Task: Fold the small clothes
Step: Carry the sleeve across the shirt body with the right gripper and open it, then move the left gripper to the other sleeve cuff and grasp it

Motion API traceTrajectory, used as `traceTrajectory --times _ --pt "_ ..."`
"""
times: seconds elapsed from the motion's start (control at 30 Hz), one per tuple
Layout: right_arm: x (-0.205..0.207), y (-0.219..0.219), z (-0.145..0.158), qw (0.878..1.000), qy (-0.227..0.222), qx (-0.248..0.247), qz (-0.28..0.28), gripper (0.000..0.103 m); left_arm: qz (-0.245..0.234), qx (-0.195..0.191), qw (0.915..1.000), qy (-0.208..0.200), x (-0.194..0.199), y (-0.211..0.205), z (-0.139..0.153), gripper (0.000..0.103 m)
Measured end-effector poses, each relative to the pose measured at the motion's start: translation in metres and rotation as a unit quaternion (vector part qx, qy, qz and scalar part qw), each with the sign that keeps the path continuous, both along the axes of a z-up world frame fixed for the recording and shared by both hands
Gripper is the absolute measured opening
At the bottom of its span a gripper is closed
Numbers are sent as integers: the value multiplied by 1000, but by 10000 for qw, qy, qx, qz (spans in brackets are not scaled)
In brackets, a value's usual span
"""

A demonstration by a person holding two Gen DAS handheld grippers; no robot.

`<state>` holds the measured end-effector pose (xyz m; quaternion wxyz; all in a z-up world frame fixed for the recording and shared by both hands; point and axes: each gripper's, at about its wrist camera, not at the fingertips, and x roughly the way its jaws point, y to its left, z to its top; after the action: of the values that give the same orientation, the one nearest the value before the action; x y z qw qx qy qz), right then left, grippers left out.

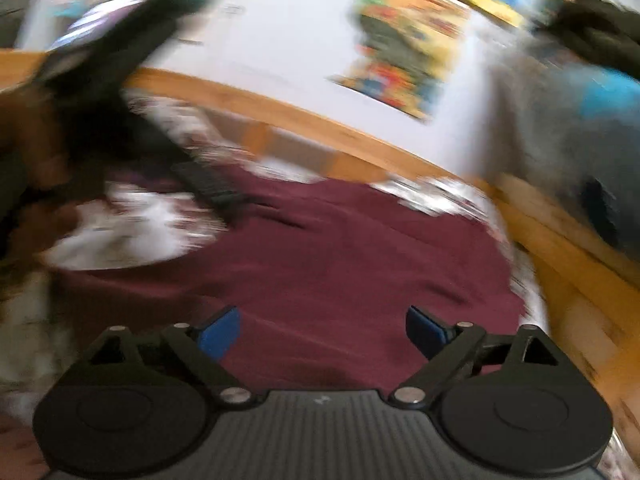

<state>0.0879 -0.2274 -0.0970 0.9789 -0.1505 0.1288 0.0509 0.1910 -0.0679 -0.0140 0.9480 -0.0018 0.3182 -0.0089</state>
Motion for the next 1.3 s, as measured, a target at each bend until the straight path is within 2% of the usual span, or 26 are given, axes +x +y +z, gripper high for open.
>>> traceTrajectory --times 0.1,0.23,0.33,0.4,0.57,0.67,0.73,0.83,0.93,1.0,1.07,1.17,1.23,1.3 --pt "23 -39 -3 9923 -141 457 -1144 93 -216 129 9994 248 3 -10 -17 102" --pt "63 -76 -9 9652 -578 408 -2517 98 -525 575 9958 474 5 -28 -38 102" --pt "90 -101 -14 9603 -499 428 -2711 98 -643 894 9923 564 6 -37 -49 102" --pt "107 -111 -16 9601 -370 524 -2722 98 -776 908 9905 679 8 -37 -53 102" --pt "140 -113 -38 9531 269 137 -3011 98 -895 594 9893 983 13 -26 -62 102" --pt "140 -110 -41 9506 261 -3 -3092 100 -806 358 9903 1078 15 -20 -66 102" --pt "135 -108 -40 9510 98 24 -3090 100 -723 240 9911 1096 13 -17 -66 102" --pt "113 -105 -33 9523 -361 264 -3020 103 -468 129 9936 1018 7 -12 -59 102" --pt "96 -102 -20 9524 -664 557 -2922 103 -200 143 9979 597 -7 2 -44 102" --pt "88 -99 -12 9558 -707 699 -2768 103 87 250 9993 278 -15 16 -34 102" --pt "79 -96 -8 9595 -690 883 -2585 103 422 435 9980 165 -19 33 -28 102" --pt "64 -89 -4 9640 -602 1195 -2296 103 999 596 9925 372 -12 70 -24 102" --pt "56 -84 0 9676 -492 1352 -2074 103 1598 568 9844 462 -6 102 -21 102" --pt "50 -78 2 9703 -333 1561 -1818 103 2183 585 9734 371 -3 134 -18 102"
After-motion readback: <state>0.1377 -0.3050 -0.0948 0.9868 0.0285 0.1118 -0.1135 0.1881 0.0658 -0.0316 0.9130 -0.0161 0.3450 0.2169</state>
